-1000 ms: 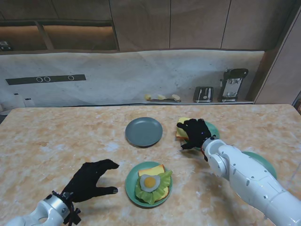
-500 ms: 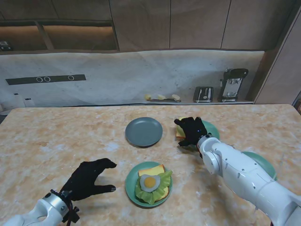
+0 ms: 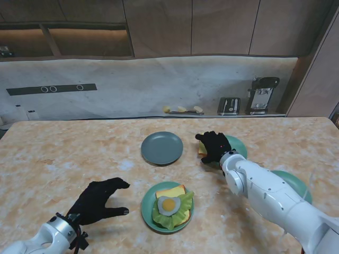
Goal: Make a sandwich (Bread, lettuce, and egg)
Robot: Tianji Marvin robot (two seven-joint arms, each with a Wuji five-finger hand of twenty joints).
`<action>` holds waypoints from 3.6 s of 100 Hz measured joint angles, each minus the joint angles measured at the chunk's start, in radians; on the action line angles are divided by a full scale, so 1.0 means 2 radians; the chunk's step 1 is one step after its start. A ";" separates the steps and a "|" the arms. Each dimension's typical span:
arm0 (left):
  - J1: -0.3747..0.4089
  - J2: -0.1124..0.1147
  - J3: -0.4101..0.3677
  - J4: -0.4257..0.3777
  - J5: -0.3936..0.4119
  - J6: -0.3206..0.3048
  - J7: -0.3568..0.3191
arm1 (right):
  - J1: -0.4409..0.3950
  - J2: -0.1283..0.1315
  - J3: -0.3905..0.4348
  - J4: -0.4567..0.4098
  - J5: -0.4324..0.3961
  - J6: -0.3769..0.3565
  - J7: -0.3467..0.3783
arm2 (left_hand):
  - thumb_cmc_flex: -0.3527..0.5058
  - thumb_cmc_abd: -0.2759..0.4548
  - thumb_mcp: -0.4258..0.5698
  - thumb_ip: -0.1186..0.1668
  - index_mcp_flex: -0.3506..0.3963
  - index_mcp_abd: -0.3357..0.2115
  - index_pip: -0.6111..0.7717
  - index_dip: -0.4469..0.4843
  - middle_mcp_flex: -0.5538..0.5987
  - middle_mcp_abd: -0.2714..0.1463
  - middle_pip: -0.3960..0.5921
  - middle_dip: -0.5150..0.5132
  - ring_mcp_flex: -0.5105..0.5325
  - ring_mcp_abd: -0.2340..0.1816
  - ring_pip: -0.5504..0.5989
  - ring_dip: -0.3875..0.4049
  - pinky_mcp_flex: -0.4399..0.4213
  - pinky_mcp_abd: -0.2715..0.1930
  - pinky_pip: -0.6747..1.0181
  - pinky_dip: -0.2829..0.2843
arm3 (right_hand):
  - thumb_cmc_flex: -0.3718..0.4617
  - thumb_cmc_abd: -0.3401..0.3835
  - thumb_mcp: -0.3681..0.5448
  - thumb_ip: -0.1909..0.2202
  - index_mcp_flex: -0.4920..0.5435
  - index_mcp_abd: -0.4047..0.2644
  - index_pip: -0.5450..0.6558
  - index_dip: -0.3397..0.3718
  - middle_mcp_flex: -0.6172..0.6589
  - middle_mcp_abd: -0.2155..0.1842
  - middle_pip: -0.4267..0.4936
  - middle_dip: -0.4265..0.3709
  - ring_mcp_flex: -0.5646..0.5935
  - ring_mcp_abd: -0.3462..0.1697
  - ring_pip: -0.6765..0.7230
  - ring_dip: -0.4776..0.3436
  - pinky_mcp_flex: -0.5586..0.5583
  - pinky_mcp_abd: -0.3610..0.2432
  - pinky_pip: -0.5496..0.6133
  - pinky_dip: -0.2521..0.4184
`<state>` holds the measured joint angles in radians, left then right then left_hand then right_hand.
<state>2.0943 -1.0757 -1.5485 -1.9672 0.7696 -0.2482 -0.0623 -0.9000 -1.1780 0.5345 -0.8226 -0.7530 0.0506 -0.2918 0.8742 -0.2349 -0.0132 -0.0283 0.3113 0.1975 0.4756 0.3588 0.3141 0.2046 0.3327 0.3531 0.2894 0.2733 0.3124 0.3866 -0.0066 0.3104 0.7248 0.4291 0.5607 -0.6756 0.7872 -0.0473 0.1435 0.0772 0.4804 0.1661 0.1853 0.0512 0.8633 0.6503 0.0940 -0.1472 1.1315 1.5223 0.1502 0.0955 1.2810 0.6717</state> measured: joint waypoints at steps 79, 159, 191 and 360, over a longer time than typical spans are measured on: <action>0.001 0.000 -0.003 0.001 0.005 0.000 0.002 | 0.000 -0.018 0.005 0.030 0.036 -0.015 -0.022 | 0.011 0.000 0.000 0.000 0.006 -0.001 0.007 0.000 0.000 0.000 0.000 0.000 0.000 0.000 0.000 0.000 0.000 0.000 0.000 0.000 | 0.059 0.064 0.075 0.000 0.000 -0.001 0.083 -0.011 0.037 -0.021 0.077 0.041 0.092 -0.029 0.067 0.000 0.141 -0.010 0.003 -0.010; 0.000 0.000 -0.003 0.002 0.007 -0.009 0.005 | -0.036 -0.010 0.076 -0.018 0.013 -0.029 -0.046 | 0.017 0.000 0.000 0.000 0.019 -0.002 0.008 0.000 0.000 0.000 0.002 0.000 0.000 0.000 0.000 0.000 0.000 0.000 0.000 0.000 | 0.172 0.039 0.182 -0.078 0.059 -0.026 0.125 0.016 0.122 -0.028 0.096 0.041 0.160 -0.030 0.191 0.000 0.236 -0.035 0.045 -0.060; -0.003 0.000 0.000 0.004 0.008 -0.014 0.010 | -0.072 0.007 0.144 -0.081 -0.019 -0.047 -0.049 | 0.017 0.000 0.000 0.000 0.019 -0.002 0.009 0.000 0.000 0.000 0.002 0.000 0.000 0.000 0.000 0.000 0.000 0.000 0.000 0.000 | 0.185 0.017 0.205 -0.083 0.170 -0.037 0.177 0.052 0.154 -0.036 0.112 0.042 0.182 -0.032 0.203 0.000 0.253 -0.035 0.051 -0.082; 0.013 0.000 -0.005 -0.010 0.020 -0.033 0.015 | -0.219 0.031 0.285 -0.399 0.235 -0.081 0.204 | 0.017 0.000 0.000 0.000 0.026 -0.007 0.013 0.004 0.000 0.000 0.006 0.000 0.000 0.000 0.000 0.000 0.000 0.000 0.005 0.001 | 0.209 -0.103 0.284 -0.088 0.343 -0.042 0.126 0.169 0.289 -0.009 0.069 0.117 0.296 0.018 0.192 0.000 0.381 0.015 0.094 0.014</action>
<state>2.1209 -1.0761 -1.5586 -1.9863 0.8104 -0.3148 -0.0317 -1.3378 -1.1159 1.1050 -1.6207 -0.2826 -0.1104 0.1171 0.9078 -0.2349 -0.0135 -0.0283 0.3632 0.1844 0.5025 0.3668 0.3147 0.2046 0.3450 0.3537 0.2898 0.2733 0.3124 0.3872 -0.0064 0.3113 0.7348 0.4303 0.9779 -0.8811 1.3550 -0.2236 0.8302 -0.0075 0.7322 0.5034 0.7635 0.0323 1.0018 0.8850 0.6860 -0.1104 1.5145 1.5228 0.9126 0.1263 1.4689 0.6988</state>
